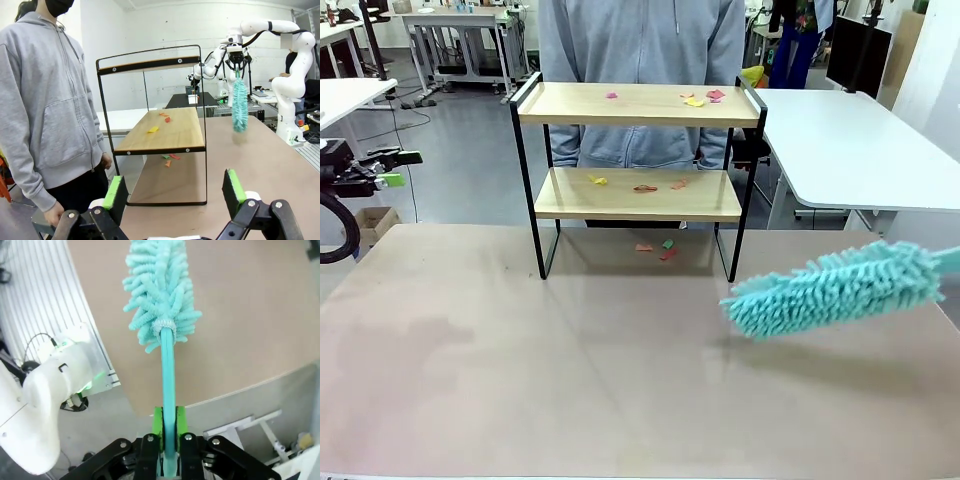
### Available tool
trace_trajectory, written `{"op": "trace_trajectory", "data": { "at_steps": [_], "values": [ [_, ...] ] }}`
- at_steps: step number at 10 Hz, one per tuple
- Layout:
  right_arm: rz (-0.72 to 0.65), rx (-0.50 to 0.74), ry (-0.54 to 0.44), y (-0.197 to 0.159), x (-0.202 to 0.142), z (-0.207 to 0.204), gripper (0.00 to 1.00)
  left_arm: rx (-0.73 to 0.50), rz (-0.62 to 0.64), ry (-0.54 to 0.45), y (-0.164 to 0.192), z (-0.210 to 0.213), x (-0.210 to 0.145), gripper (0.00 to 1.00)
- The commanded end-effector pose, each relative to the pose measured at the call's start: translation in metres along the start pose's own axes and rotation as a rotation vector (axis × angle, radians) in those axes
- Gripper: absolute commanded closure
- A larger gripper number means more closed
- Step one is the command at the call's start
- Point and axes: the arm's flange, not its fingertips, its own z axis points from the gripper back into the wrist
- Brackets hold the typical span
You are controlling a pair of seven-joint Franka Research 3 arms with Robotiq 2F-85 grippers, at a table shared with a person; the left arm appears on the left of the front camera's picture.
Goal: Clean the shelf.
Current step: Clean the specific section of the Shelf indicated by the human with the Duster.
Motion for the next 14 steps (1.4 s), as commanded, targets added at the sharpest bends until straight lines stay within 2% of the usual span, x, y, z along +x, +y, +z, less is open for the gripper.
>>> {"op": "trace_trajectory", "data": {
  "at_steps": [1,3,4,5,14],
  "values": [
    [0.11,0.044,0.002,0.006,0.018,-0.015,0.87,0.001,-0.005,-0.001,-0.001,0.0,0.003,0.0],
    [0.124,0.034,-0.01,0.01,0.026,-0.018,0.87,0.001,-0.005,-0.001,-0.001,0.0,0.003,0.0],
    [0.094,0.048,-0.066,0.003,0.027,-0.014,0.87,0.001,-0.005,-0.001,-0.001,0.0,0.003,0.0],
    [0.107,0.046,0.019,0.014,0.032,-0.022,0.87,0.001,-0.005,-0.001,-0.001,0.0,0.003,0.0],
    [0.107,0.046,0.019,0.014,0.032,-0.022,0.87,0.001,-0.005,-0.001,-0.001,0.0,0.003,0.0]
  ]
}}
